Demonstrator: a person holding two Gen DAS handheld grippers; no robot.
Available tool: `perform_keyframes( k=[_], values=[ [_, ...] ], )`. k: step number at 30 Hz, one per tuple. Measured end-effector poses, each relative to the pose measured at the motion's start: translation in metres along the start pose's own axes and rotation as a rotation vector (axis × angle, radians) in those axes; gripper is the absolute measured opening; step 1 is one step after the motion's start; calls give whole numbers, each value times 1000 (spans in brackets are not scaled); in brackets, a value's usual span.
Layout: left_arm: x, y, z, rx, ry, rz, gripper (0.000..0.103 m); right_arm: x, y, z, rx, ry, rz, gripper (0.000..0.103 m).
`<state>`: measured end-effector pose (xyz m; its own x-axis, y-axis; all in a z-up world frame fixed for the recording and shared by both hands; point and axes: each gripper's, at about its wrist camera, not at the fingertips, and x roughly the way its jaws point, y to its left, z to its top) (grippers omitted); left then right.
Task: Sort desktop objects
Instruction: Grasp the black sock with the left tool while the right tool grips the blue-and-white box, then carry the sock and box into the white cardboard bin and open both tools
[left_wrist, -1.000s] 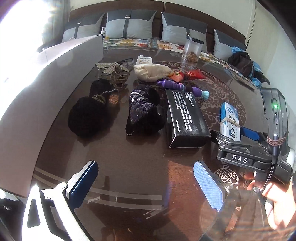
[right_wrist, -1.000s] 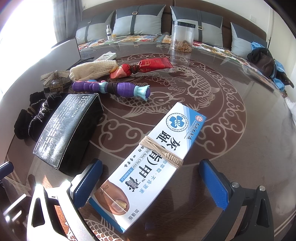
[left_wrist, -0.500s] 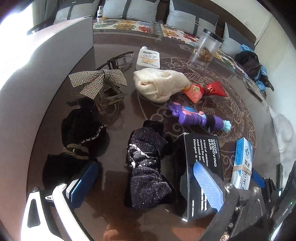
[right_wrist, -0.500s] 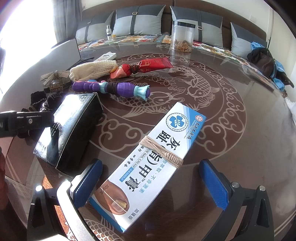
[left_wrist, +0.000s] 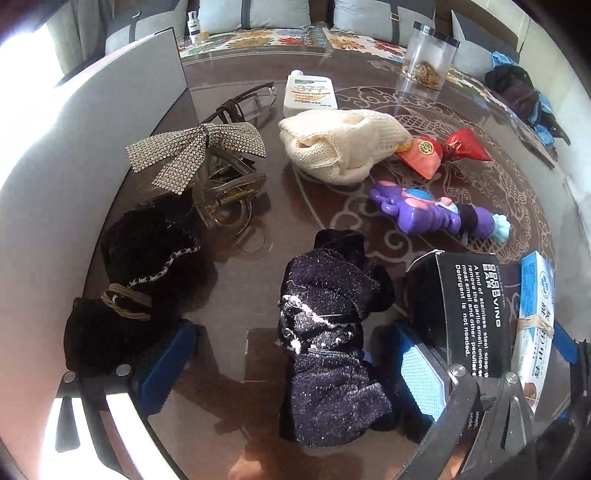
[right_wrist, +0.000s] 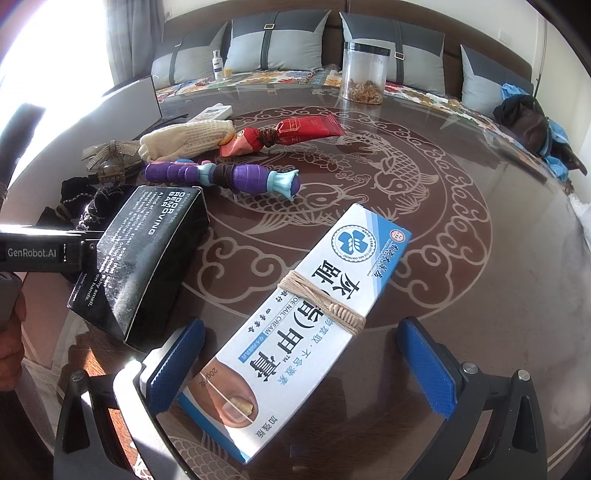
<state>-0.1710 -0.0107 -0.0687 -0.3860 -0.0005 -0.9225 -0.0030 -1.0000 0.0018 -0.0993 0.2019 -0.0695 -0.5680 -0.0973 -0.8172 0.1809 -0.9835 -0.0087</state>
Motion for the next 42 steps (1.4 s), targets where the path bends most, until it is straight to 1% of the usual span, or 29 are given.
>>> perform_keyframes(
  k=[2, 4, 6, 7, 8, 9, 10, 11, 12, 13, 14, 16, 19, 21, 24, 26, 28, 30, 32, 35, 38, 40, 42],
  values=[
    [0, -2, 2, -14, -9, 7, 103, 0, 0, 0, 1, 1, 0, 103],
    [-2, -1, 2, -7, -12, 3, 103, 0, 0, 0, -7, 5, 0, 103],
    [-4, 0, 3, 14, 10, -7, 103, 2, -1, 5, -32, 40, 19, 103],
    [-6, 1, 3, 19, 15, -6, 101, 4, -3, 10, -50, 71, 30, 103],
    [-11, 0, 1, 25, -11, -10, 91, 6, -4, 13, -57, 104, 38, 103],
    [-19, -1, -3, 38, -48, -16, 59, 7, -6, 17, -59, 130, 40, 96],
    [-22, -2, -9, 56, -62, -33, 32, 5, -8, 20, -62, 135, 42, 72],
    [-26, -1, -12, 63, -58, -53, 33, 1, -9, 23, -70, 132, 46, 58],
    [-30, 3, -17, 53, -63, -100, 33, -1, -11, 26, -71, 144, 60, 45],
    [-36, 7, -22, 40, -76, -132, 33, -2, -14, 27, -61, 164, 87, 44],
    [-41, 12, -27, 29, -95, -152, 33, -4, -16, 26, -58, 174, 97, 44],
    [-57, 21, -38, 3, -124, -206, 33, -13, -21, 22, -58, 168, 93, 44],
    [-83, 36, -49, -31, -156, -285, 33, -33, -31, 22, -20, 152, 103, 44],
    [-100, 45, -50, -46, -185, -317, 33, -48, -30, 28, -31, 137, 98, 44],
    [-136, 79, -52, -70, -244, -341, 33, -73, -13, 48, -83, 111, 106, 44],
    [-159, 109, -47, -89, -283, -325, 33, -90, 10, 66, -124, 83, 126, 44],
    [-179, 148, -43, -130, -313, -303, 33, -104, 43, 86, -165, 53, 165, 44],
    [-192, 189, -40, -176, -339, -255, 33, -115, 83, 105, -203, 23, 217, 44],
    [-196, 230, -36, -225, -349, -192, 33, -124, 129, 122, -236, -3, 285, 44],
    [-187, 286, -39, -294, -323, -115, 33, -137, 205, 139, -292, -34, 400, 44],
    [-166, 323, -49, -335, -271, -59, 33, -140, 281, 146, -354, -40, 490, 45],
    [-150, 336, -59, -354, -231, -48, 33, -135, 326, 144, -407, -32, 510, 45],
    [-136, 344, -68, -367, -194, -56, 33, -124, 361, 137, -455, -24, 503, 45]
  ],
)
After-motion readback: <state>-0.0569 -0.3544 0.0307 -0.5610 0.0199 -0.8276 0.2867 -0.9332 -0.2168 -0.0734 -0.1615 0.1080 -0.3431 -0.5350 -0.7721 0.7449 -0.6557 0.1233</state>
